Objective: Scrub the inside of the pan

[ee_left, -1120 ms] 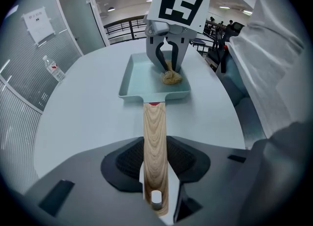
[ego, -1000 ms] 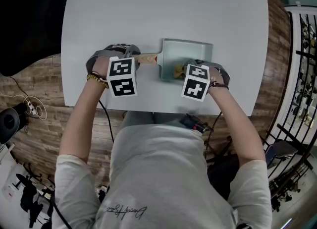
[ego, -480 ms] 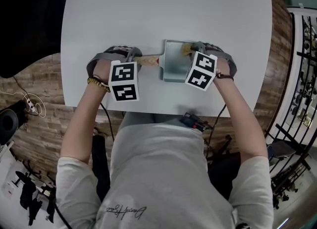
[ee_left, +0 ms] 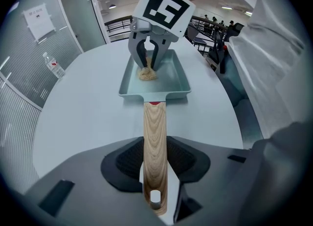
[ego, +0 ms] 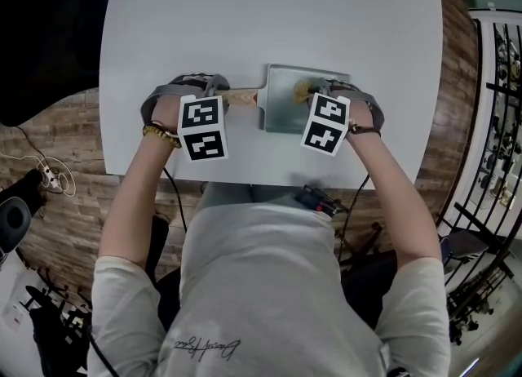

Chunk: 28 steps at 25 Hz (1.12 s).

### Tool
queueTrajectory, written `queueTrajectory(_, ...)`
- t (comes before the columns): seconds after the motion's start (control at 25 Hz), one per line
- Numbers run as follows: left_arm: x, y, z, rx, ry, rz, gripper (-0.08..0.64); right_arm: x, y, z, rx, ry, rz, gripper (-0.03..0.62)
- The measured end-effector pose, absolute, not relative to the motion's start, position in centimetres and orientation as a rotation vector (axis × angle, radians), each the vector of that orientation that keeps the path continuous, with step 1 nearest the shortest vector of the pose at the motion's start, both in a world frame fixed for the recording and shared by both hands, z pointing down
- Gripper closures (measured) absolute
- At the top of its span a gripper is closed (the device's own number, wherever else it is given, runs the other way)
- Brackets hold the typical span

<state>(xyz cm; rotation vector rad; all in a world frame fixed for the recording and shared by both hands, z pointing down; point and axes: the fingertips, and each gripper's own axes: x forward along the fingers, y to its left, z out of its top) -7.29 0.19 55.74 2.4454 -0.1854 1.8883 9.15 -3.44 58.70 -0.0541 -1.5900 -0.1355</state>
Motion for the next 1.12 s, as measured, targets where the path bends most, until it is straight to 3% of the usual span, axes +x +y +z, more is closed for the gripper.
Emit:
queueTrajectory(0.6, -7.5, -0.1, 56.0, 2.437, -0.182, 1.915, 0.414, 10.2, 3.3, 58.3, -0.314, -1.581, 0.187, 0.523)
queueTrajectory(1.12, -7.4, 0.6, 55.8, 2.447, -0.108, 1.972, 0.413, 10.7, -6.8, 58.9, 0.000, -1.571, -0.145, 0.520)
